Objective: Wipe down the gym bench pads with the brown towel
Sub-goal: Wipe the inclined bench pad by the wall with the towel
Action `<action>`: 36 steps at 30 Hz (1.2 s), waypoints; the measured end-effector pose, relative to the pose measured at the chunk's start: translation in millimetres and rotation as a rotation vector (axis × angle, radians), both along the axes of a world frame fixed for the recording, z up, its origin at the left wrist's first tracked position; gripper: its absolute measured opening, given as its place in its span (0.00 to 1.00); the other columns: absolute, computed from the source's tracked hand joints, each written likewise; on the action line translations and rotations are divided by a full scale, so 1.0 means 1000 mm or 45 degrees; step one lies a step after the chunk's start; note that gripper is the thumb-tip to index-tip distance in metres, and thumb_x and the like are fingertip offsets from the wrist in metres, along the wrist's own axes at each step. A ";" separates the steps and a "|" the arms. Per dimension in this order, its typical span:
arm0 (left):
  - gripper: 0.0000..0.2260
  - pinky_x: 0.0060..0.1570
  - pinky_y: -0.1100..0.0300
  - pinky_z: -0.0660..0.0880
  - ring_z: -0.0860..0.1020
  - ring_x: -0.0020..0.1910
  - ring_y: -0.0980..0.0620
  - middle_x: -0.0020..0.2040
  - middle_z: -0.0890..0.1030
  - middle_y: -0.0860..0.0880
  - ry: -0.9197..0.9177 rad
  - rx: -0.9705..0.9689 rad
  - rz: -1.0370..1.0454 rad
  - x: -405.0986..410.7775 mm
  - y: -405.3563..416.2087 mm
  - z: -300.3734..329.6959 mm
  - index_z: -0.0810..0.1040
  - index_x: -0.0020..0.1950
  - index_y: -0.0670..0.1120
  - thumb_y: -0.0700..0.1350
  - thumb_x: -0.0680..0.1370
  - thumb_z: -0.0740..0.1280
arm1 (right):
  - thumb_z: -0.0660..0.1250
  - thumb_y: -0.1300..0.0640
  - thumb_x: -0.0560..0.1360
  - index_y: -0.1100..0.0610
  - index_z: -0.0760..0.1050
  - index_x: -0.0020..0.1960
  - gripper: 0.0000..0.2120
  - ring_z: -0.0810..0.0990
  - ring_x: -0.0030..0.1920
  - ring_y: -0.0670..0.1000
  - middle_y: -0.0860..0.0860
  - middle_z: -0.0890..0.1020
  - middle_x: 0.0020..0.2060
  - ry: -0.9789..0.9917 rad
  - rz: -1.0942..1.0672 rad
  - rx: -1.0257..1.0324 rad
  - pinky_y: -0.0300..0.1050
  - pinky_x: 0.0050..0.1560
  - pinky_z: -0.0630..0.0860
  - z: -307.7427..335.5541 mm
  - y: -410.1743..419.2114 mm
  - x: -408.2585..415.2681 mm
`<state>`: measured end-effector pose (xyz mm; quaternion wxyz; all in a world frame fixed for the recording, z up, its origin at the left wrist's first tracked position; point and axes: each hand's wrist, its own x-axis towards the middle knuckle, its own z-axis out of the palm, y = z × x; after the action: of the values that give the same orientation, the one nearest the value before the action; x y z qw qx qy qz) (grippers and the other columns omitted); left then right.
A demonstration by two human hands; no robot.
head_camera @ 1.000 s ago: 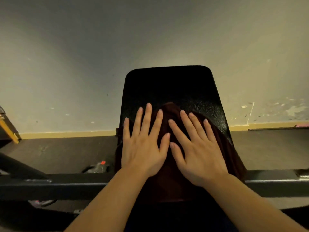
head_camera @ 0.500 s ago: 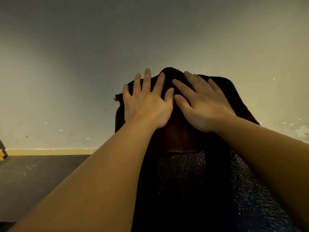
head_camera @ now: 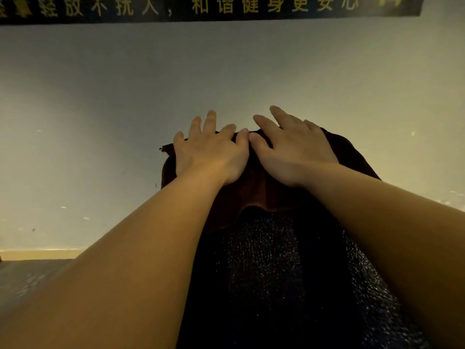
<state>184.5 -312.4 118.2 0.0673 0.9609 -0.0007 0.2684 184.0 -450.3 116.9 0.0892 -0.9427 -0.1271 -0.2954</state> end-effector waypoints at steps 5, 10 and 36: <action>0.25 0.74 0.40 0.48 0.46 0.80 0.47 0.82 0.47 0.49 0.016 0.031 0.024 0.009 -0.002 0.008 0.59 0.79 0.58 0.59 0.84 0.42 | 0.44 0.39 0.82 0.45 0.57 0.78 0.27 0.53 0.78 0.53 0.50 0.53 0.80 -0.014 -0.024 0.026 0.57 0.76 0.48 0.005 0.001 0.011; 0.25 0.74 0.40 0.49 0.47 0.80 0.46 0.82 0.50 0.48 0.025 0.040 0.009 0.017 -0.003 0.012 0.60 0.79 0.59 0.59 0.84 0.42 | 0.46 0.44 0.82 0.47 0.59 0.78 0.25 0.58 0.77 0.55 0.51 0.56 0.79 -0.029 -0.014 0.069 0.58 0.75 0.52 0.010 0.002 0.017; 0.25 0.76 0.42 0.37 0.38 0.80 0.50 0.81 0.39 0.52 0.035 -0.004 -0.034 -0.092 0.000 -0.066 0.37 0.79 0.59 0.60 0.82 0.36 | 0.32 0.38 0.76 0.43 0.40 0.80 0.33 0.38 0.79 0.55 0.49 0.43 0.80 0.098 -0.172 -0.037 0.67 0.74 0.33 -0.067 0.006 -0.093</action>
<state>92.9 -312.2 52.3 0.0723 0.9643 -0.0122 0.2543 90.6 -443.9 50.4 0.0603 -0.9610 -0.0638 -0.2624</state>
